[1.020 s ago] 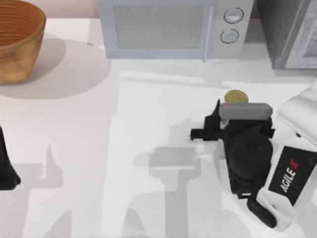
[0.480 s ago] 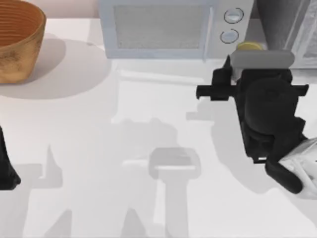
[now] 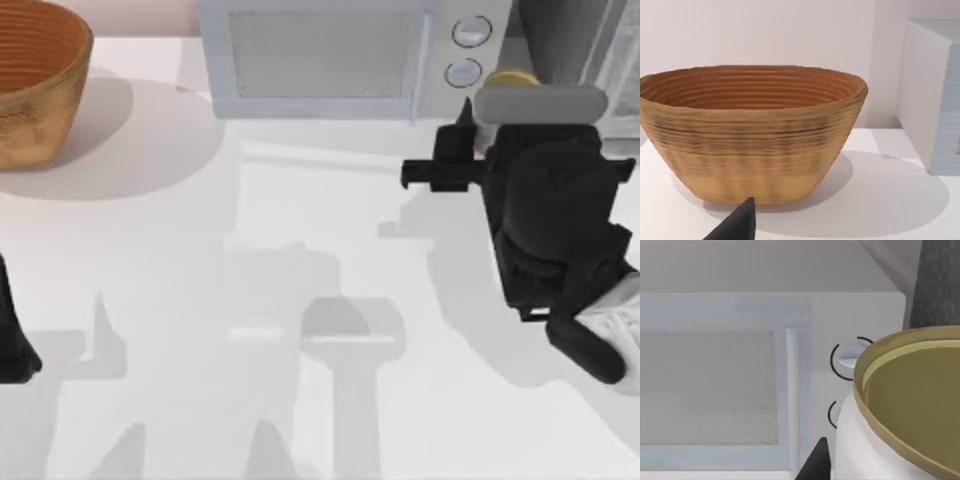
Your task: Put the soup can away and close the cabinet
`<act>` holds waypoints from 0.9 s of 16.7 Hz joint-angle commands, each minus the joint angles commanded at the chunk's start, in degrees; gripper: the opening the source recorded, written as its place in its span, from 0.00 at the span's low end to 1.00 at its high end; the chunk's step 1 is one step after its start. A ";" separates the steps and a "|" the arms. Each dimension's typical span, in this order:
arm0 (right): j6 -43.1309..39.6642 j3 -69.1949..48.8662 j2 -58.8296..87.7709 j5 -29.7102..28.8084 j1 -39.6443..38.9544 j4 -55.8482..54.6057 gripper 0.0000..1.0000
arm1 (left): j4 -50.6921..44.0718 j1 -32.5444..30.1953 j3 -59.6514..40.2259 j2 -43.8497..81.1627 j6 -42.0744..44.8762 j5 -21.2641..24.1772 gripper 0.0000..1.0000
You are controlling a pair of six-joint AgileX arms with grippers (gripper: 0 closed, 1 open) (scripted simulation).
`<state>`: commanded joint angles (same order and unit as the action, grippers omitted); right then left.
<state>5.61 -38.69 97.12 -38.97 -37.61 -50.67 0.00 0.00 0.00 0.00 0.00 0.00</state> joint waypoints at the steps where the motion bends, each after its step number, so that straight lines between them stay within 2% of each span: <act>1: -0.02 0.17 -0.59 0.27 0.17 0.24 0.00 | 0.00 0.00 0.00 0.00 0.00 0.00 1.00; 7: -0.87 5.73 -16.44 6.54 5.58 7.64 0.00 | 0.00 0.00 0.00 0.00 0.00 0.00 1.00; 15: -3.24 21.48 -56.22 21.73 20.84 28.14 0.00 | 0.00 0.00 0.00 0.00 0.00 0.00 1.00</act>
<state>2.37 -17.21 40.91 -17.24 -16.77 -22.53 0.00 0.00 0.00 0.00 0.00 0.00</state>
